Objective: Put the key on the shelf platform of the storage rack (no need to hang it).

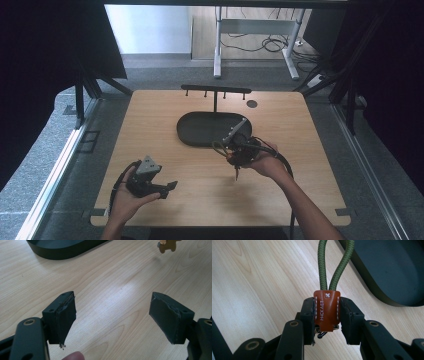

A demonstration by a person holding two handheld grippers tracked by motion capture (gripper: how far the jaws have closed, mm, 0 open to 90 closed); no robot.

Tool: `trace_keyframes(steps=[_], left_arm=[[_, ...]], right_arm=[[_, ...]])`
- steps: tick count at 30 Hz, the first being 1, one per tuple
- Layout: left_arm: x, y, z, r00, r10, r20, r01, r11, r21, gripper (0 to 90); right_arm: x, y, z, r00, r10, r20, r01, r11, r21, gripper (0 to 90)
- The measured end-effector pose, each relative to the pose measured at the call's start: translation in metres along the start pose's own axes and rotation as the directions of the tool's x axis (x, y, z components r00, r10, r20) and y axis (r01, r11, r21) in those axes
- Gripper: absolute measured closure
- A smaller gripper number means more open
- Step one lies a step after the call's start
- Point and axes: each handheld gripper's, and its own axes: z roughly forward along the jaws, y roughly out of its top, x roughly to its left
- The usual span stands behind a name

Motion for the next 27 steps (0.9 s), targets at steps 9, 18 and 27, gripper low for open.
trace_keyframes(steps=[9,18,27], left_arm=[[-0.001,0.0,0.002,1.0,0.002,0.004,-0.002,1.0,0.005,21.8],[-0.001,0.0,0.002,1.0,0.003,0.004,-0.003,1.0,0.004,21.8],[-0.001,0.0,0.002,1.0,0.005,0.006,-0.005,1.0,0.008,21.8]], right_arm=[[-0.008,0.0,0.001,0.9998,0.019,0.009,-0.019,1.0,-0.002,66.8],[-0.012,0.001,-0.002,0.9994,0.026,0.021,-0.026,1.0,-0.008,66.8],[-0.017,0.002,-0.006,0.999,0.034,0.029,-0.034,0.999,-0.004,66.8]])
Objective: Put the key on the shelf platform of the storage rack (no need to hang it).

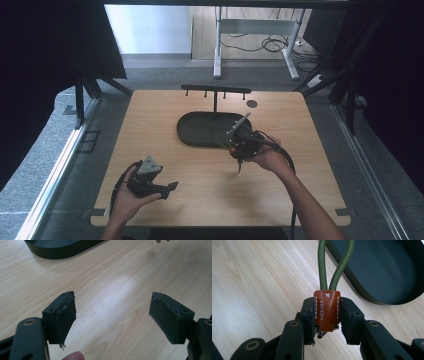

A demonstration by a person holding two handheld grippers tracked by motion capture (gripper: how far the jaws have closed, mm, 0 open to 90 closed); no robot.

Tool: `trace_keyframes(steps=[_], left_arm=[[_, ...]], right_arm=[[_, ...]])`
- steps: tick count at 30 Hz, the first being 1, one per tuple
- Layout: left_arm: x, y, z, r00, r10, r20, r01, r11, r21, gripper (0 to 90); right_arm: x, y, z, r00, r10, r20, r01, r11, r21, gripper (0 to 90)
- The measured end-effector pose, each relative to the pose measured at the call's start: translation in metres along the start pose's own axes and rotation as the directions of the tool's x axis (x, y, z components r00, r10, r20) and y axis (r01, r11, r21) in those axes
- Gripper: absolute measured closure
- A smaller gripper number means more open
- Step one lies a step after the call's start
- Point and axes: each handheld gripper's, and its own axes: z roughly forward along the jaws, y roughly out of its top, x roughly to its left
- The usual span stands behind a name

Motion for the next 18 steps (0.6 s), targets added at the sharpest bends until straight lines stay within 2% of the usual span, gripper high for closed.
trace_keyframes(steps=[18], left_arm=[[0.0,0.0,0.0,1.0,0.001,0.001,-0.001,1.0,-0.001,21.8]], right_arm=[[-0.017,0.007,-0.005,0.9994,0.027,0.022,-0.027,1.0,0.012,66.8]])
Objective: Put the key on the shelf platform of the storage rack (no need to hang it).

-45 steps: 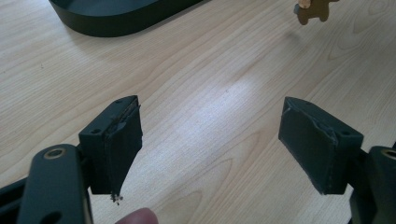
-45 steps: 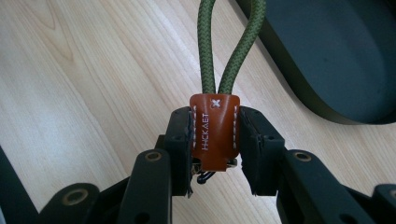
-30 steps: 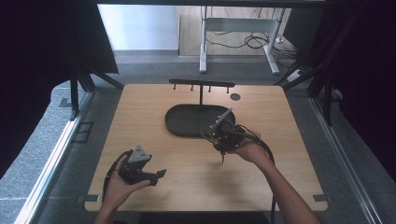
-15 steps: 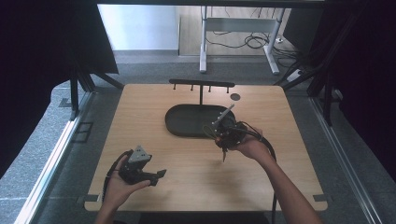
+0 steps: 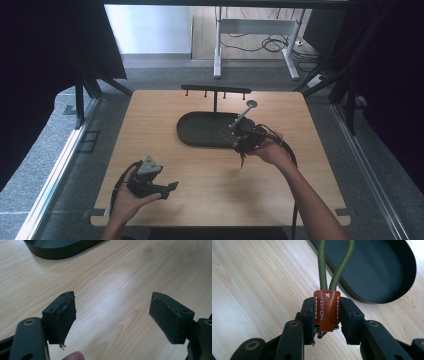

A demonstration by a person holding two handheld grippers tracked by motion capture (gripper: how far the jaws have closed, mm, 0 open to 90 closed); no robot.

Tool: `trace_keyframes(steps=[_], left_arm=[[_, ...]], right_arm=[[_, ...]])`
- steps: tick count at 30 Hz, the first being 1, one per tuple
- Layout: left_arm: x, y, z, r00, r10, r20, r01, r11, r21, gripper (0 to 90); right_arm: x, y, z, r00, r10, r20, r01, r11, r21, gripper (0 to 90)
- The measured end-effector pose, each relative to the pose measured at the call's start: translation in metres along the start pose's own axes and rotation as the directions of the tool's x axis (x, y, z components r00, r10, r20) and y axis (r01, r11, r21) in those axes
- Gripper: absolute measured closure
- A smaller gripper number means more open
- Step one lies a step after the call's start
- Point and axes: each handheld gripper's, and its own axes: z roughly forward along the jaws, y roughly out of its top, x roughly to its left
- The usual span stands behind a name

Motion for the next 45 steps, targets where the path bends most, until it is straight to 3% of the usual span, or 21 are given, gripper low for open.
trace_keyframes(steps=[8,11,45], left_arm=[[0.0,0.0,0.0,1.0,-0.001,0.002,0.001,1.0,0.0,21.8],[0.0,0.0,-0.001,0.9998,-0.002,0.018,0.002,0.9999,-0.011,21.8],[0.0,0.0,-0.001,0.9999,0.0,0.011,0.0,1.0,-0.008,21.8]], right_arm=[[-0.009,0.005,-0.003,0.9998,0.018,0.008,-0.018,1.0,-0.002,66.8],[-0.01,0.008,-0.004,0.9998,0.012,0.013,-0.012,1.0,0.001,66.8],[-0.023,0.033,-0.008,0.9992,-0.026,0.029,0.026,0.999,0.027,66.8]])
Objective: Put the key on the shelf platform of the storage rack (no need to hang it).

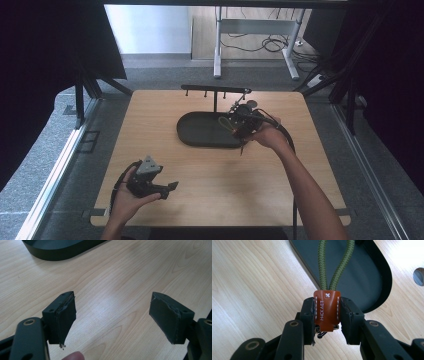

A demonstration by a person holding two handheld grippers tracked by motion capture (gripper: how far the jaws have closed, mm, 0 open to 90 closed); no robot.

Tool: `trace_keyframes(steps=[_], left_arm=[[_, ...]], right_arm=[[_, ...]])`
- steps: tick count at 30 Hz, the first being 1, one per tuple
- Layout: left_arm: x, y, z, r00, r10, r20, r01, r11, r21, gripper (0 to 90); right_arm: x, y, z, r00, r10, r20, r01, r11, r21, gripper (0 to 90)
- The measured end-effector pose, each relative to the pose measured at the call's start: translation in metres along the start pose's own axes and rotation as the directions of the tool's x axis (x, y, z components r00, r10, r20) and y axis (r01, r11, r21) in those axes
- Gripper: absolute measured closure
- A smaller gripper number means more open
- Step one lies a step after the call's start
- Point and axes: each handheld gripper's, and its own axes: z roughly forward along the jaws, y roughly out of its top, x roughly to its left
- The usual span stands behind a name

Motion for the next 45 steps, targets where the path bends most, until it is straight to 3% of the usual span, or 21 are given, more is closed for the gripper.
trace_keyframes(steps=[27,45], left_arm=[[0.003,-0.001,-0.002,0.9999,-0.01,0.0,0.01,0.9999,-0.01,21.8],[0.005,-0.002,-0.002,0.9999,-0.011,0.002,0.011,0.9999,-0.009,21.8]], right_arm=[[-0.007,0.03,0.007,0.9997,-0.023,0.01,0.023,1.0,0.019,66.8],[-0.03,0.044,0.016,1.0,0.005,0.008,-0.005,1.0,0.014,66.8]])
